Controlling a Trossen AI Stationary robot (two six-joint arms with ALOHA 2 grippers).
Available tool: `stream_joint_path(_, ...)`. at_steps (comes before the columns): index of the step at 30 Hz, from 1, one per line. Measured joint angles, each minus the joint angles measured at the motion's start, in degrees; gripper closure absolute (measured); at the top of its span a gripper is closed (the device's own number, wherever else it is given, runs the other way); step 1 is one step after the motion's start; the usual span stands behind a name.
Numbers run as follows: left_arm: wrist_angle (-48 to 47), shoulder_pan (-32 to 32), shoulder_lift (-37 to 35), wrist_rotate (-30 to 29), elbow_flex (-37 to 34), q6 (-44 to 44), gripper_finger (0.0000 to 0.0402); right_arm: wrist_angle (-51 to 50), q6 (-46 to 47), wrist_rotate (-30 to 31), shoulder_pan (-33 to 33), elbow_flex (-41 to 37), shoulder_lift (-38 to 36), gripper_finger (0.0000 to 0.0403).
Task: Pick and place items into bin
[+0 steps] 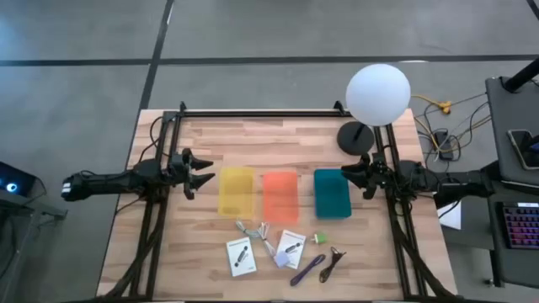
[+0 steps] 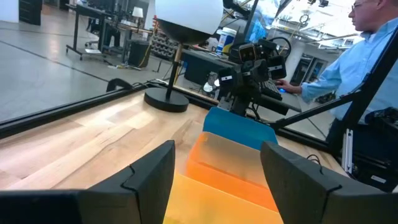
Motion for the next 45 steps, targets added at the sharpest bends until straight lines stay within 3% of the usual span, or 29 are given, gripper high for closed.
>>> stream_joint_path(32,0.0,0.0,0.0,0.0,0.0,0.0,0.018,0.0,0.0,0.0,0.0,0.0,0.0,0.0275)
stream_joint_path(33,0.0,0.0,0.0,0.0,0.0,0.0,0.018,0.2,0.0,1.4,0.0,0.0,0.0,0.0275)
stream_joint_path(36,0.0,0.0,0.0,0.0,0.0,0.0,0.018,2.7,2.7,14.5,-0.1,0.0,0.7,0.0275)
stream_joint_path(41,0.0,0.0,0.0,0.0,0.0,0.0,0.018,5.4,12.9,26.7,0.0,0.0,0.7,0.0275)
stream_joint_path(45,0.0,0.0,0.0,0.0,0.0,0.0,0.018,7.8,17.7,30.5,0.0,0.1,0.4,0.0275)
